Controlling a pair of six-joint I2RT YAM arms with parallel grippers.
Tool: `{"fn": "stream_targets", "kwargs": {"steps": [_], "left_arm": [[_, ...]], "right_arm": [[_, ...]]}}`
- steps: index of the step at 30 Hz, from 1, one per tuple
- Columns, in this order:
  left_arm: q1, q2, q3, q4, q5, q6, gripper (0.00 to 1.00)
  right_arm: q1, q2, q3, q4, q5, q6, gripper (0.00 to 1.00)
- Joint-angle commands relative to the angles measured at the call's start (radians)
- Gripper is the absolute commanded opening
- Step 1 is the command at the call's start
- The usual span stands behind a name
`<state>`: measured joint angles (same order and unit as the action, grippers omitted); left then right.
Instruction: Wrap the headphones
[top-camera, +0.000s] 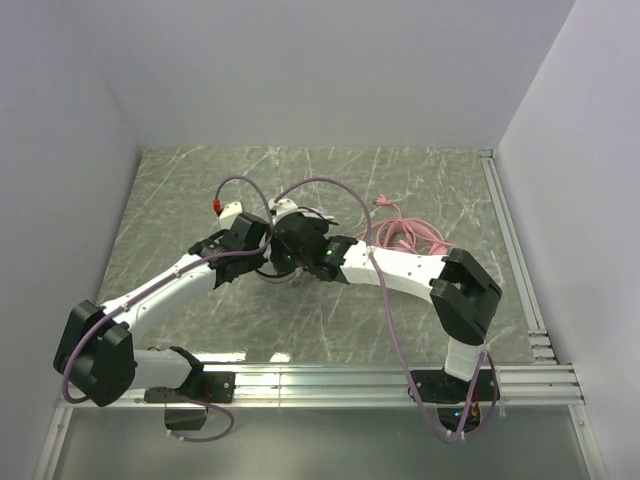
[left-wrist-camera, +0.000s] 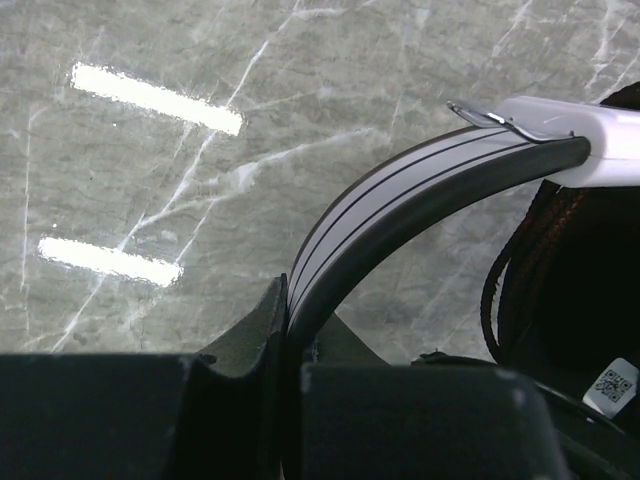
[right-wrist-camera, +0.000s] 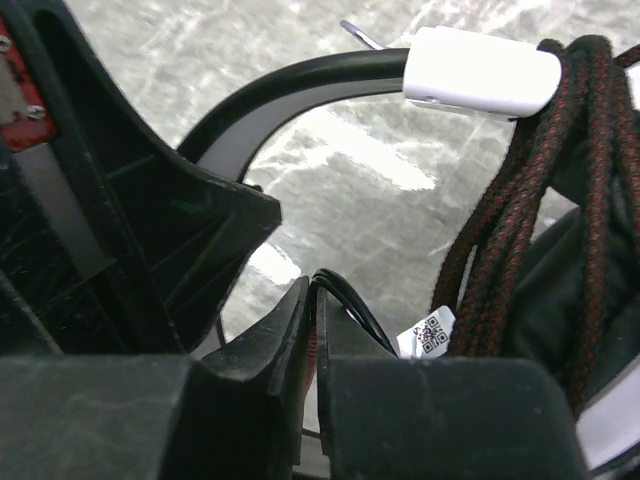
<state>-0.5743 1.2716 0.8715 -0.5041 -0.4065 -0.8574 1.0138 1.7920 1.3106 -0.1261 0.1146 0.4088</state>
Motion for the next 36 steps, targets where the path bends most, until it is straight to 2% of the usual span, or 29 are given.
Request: {"fn": "stream_targets", "kwargs": {"steps": [1,4,9,17,28,32,36], "left_arm": [[0.031,-0.048,0.031,0.295,-0.049,-0.042,0.0],[0.033,-0.023,0.031,0.302,-0.034,-0.042,0.0],[0.034,0.014,0.03,0.306,-0.035,-0.031,0.0],[0.033,0.069,0.024,0.332,-0.045,-0.028,0.0],[0.036,0.152,0.063,0.317,-0.023,-0.022,0.0],[0.039,0.187,0.098,0.297,-0.017,-0.014,0.0],[0.04,0.204,0.1,0.309,-0.002,-0.011,0.0]], "right_arm": [[0.034,0.041,-0.007,-0.228,-0.086,-0.074,0.11],[0.031,0.007,-0.049,-0.181,-0.082,-0.062,0.17],[0.035,-0.005,-0.047,-0.182,-0.073,-0.048,0.19],[0.034,-0.006,-0.051,-0.185,-0.056,-0.018,0.28],[0.032,-0.037,-0.027,-0.231,-0.03,-0.018,0.35],[0.034,-0.08,-0.053,-0.227,-0.01,-0.01,0.47],[0.034,-0.128,-0.094,-0.207,0.002,-0.002,0.49]]}}
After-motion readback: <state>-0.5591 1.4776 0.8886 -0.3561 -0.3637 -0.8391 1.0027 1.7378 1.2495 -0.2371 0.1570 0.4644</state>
